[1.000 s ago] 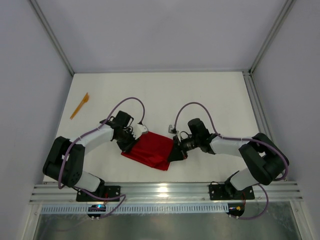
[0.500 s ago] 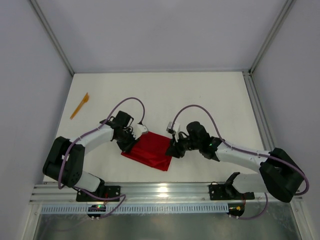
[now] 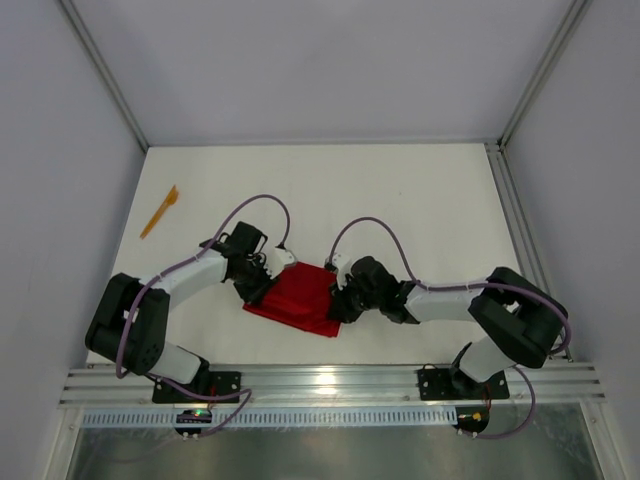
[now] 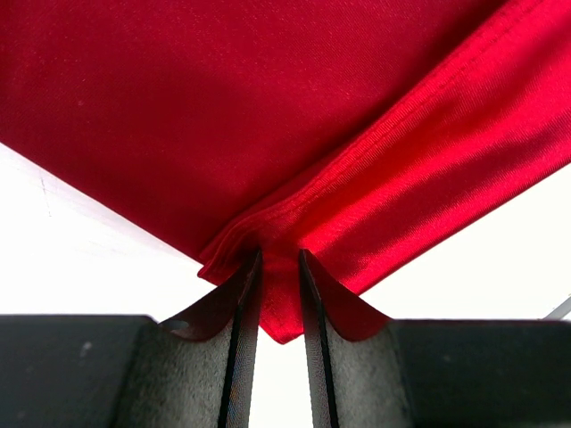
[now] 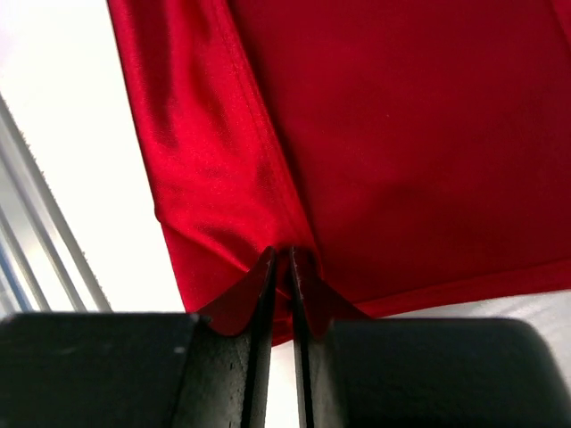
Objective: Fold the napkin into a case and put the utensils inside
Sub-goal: Fold the lower triangle-folded napkin, then fold the 2/3-rectangle-folded napkin.
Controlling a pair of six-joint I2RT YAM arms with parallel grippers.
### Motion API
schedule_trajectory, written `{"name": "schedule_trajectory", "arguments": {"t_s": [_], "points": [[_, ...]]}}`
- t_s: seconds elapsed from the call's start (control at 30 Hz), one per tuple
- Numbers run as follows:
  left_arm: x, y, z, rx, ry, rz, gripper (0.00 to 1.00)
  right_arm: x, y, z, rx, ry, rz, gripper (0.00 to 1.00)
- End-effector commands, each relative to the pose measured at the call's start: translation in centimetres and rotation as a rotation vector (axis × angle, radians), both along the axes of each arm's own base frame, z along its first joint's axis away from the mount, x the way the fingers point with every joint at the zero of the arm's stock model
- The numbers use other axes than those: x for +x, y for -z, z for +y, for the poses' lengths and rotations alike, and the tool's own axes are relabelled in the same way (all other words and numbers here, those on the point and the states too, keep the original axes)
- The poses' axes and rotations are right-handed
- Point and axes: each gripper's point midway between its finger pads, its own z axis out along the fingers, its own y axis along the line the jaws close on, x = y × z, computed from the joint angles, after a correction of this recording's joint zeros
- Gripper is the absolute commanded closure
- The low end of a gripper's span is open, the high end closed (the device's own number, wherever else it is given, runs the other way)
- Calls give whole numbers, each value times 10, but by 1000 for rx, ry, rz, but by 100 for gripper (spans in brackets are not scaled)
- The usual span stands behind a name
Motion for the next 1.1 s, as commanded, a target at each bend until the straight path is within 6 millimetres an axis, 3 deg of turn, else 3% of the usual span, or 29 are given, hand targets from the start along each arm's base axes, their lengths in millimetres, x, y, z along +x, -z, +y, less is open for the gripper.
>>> {"name": "schedule_trajectory", "arguments": {"t_s": [0.0,0.17,0.33,0.4,0.6,0.7,0.77,0.93,1.07], "points": [[-6,20,7,36,16,18,74,11,6,-18,-67,99,-44,85],[-11,17,1,5,35,34,74,22,-9,-29,-99,112,-123,85],[-5,9,0,0,17,15,74,35,-45,-17,-113,62,-214,82],[-5,8,-1,-6,15,12,74,29,-50,-6,-102,22,-240,81],[-3,6,-3,-17,3,6,74,0,-66,58,146,-74,-188,80],[-3,7,-2,-11,-2,6,74,-4,-50,71,128,-96,-155,80],[-3,7,-1,-8,-8,4,74,-6,-35,69,103,-85,-120,82],[-1,5,0,-4,-19,-8,73,-9,6,39,-49,-18,-53,86],[3,-1,5,7,-29,-17,72,1,11,27,-61,47,-19,87]]}}
